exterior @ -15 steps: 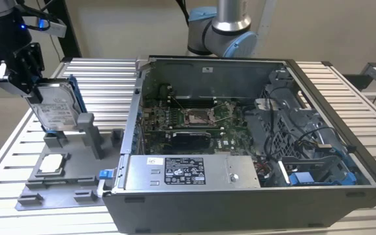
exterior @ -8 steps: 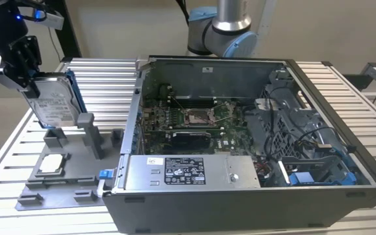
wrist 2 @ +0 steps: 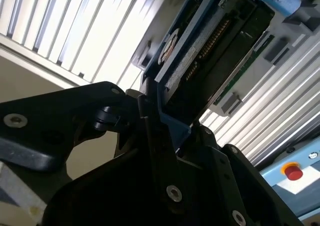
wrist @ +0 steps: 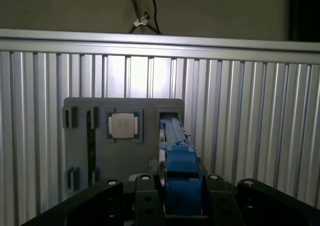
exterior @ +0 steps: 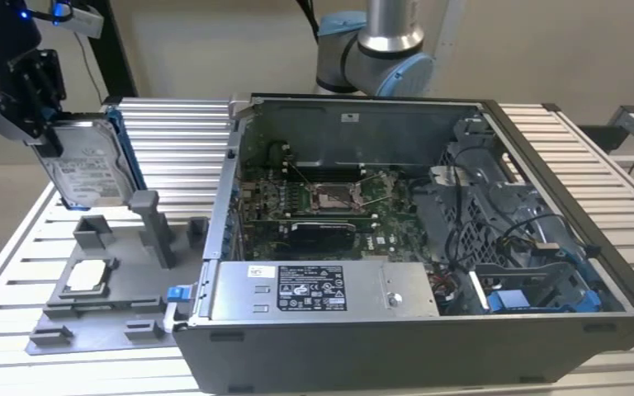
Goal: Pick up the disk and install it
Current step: 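Pick up the disk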
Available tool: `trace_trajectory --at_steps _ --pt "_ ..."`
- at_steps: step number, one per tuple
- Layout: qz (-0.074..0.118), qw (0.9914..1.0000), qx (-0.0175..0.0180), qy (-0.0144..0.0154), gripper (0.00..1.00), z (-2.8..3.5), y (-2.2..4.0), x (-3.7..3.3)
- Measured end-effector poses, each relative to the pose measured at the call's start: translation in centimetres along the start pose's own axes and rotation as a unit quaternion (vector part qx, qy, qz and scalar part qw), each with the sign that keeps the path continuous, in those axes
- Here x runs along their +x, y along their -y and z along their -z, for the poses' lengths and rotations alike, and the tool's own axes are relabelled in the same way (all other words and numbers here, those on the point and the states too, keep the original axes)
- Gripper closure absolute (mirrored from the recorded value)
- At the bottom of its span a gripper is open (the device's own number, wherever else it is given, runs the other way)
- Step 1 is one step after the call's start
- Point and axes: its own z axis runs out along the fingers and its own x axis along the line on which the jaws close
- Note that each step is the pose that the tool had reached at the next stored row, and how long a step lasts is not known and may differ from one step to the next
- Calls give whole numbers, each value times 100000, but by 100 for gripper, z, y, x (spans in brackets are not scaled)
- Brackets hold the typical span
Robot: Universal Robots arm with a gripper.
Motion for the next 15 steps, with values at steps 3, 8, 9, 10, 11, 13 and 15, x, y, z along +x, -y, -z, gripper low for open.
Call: trace_trajectory --at_steps 3,8,9,10,11,13,15 --pt "-4 100000 -4 -2 100 59 0 -1" --pt "-35 100000 3 0 100 228 0 -5" --pt "-46 100000 3 0 100 273 0 -6" --pt "-51 100000 -2 -1 100 318 0 -6" --pt "-53 100000 4 1 100 364 0 -7" --pt "-49 100000 0 -1 100 454 0 -9" --pt "-45 100000 0 -4 100 544 1 -10"
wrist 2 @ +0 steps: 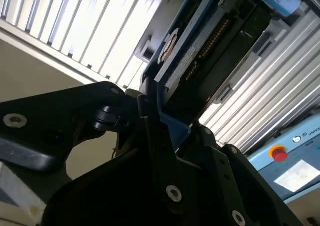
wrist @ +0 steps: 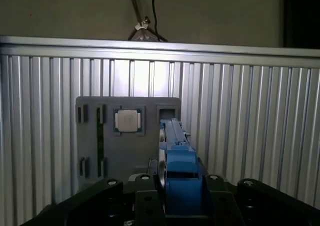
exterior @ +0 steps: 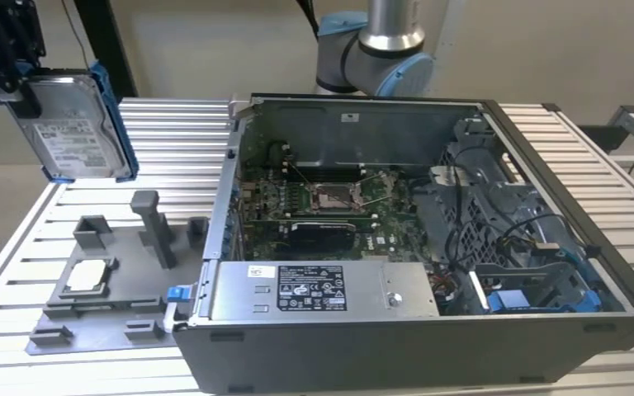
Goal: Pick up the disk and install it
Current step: 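Pick up the disk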
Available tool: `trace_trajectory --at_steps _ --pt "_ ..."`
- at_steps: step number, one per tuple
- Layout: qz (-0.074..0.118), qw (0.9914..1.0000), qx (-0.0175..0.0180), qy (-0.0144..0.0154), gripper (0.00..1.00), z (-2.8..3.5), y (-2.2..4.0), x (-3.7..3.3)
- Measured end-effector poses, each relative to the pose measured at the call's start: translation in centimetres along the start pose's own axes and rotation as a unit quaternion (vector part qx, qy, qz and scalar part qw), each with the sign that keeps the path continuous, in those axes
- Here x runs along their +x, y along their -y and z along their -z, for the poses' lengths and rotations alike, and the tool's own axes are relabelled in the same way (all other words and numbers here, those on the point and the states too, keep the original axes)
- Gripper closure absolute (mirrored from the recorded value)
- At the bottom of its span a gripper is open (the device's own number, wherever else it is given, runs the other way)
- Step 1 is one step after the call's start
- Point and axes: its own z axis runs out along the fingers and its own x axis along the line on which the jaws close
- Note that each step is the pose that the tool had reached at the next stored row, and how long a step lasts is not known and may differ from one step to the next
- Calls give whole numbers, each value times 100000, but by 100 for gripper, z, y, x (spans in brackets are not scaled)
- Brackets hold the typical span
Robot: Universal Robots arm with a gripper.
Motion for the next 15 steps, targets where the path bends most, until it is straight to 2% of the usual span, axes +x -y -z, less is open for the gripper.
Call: trace_trajectory --at_steps 13,14,15 --pt "-1 100000 2 6 100 590 1 -11" --pt "0 100000 -2 6 100 623 2 -12" --pt "-2 100000 -2 4 100 627 2 -12"
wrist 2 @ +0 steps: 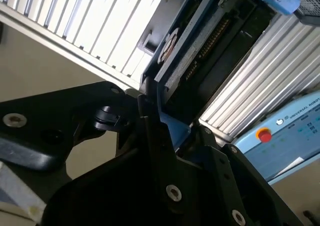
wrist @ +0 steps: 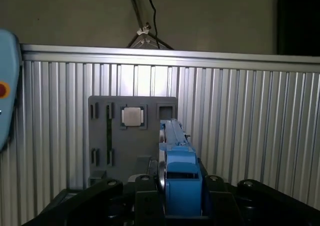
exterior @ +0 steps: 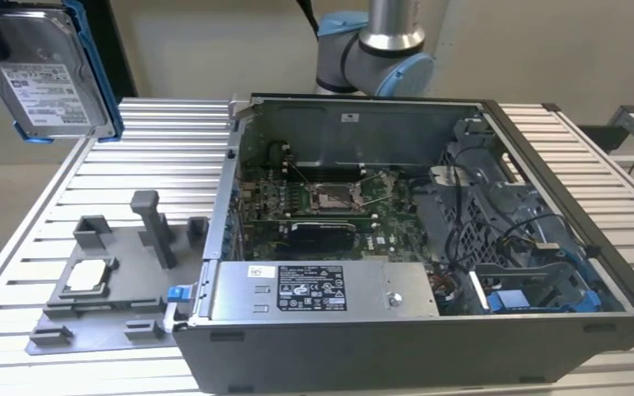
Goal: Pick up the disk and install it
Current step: 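Pick up the disk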
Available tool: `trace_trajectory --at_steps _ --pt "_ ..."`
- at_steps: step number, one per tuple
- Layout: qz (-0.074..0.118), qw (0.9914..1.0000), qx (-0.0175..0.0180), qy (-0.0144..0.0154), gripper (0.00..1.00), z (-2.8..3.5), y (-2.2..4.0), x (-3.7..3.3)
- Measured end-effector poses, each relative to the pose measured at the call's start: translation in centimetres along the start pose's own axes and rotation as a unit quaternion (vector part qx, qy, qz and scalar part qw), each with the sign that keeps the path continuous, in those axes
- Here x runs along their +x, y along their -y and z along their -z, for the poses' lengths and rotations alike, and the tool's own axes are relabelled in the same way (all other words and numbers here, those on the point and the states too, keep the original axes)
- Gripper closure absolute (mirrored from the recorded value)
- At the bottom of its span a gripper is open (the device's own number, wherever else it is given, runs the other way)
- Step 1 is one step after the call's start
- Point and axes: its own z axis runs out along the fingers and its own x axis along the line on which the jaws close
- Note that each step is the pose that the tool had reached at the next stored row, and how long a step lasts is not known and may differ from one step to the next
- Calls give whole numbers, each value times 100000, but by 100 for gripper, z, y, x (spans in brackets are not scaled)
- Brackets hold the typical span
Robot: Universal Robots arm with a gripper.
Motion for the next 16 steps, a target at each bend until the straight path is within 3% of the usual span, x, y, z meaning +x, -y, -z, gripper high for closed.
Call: trace_trajectory --at_steps 8,12,16 --pt "8 100000 1 -8 100 0 20 1" --pt "2 100000 6 -6 100 -1 116 3" --pt "15 100000 1 -7 100 -1 266 7"
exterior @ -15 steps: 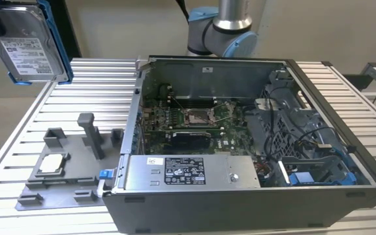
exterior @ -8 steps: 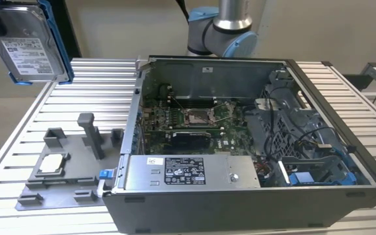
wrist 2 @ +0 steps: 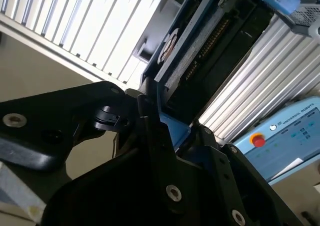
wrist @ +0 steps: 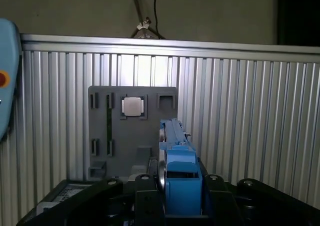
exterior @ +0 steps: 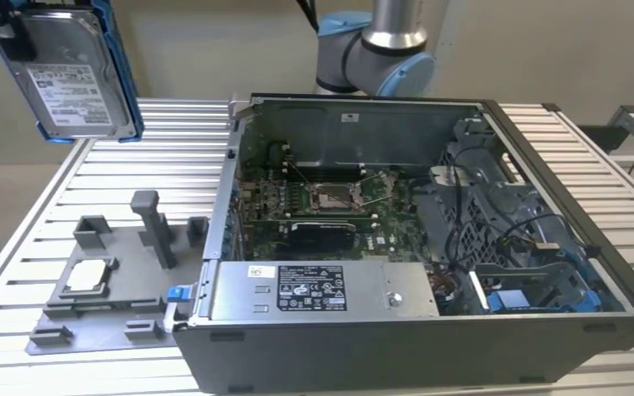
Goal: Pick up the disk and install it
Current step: 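Pick up the disk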
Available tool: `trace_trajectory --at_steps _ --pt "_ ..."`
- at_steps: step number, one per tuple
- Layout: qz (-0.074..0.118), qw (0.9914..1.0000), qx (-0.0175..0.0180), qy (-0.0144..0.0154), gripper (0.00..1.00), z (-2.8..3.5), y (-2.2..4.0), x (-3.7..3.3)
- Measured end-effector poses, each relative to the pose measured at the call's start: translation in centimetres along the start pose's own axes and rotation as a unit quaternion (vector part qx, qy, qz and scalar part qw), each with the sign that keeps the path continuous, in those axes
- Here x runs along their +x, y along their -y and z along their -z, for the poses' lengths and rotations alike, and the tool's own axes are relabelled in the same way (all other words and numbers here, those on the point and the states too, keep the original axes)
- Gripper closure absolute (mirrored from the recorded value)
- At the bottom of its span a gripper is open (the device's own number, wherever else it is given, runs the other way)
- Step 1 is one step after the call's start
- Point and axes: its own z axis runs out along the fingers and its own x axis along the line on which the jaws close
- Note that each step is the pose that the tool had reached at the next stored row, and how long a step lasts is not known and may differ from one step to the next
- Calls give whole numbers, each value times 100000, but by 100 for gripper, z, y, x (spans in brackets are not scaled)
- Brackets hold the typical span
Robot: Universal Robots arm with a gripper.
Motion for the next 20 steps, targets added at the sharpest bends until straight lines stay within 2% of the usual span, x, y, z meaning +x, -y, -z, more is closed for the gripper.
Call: trace_trajectory --at_steps 4,20 --pt "35 100000 2 9 100 0 159 4" --pt "317 99999 -3 130 100 -2 884 23"
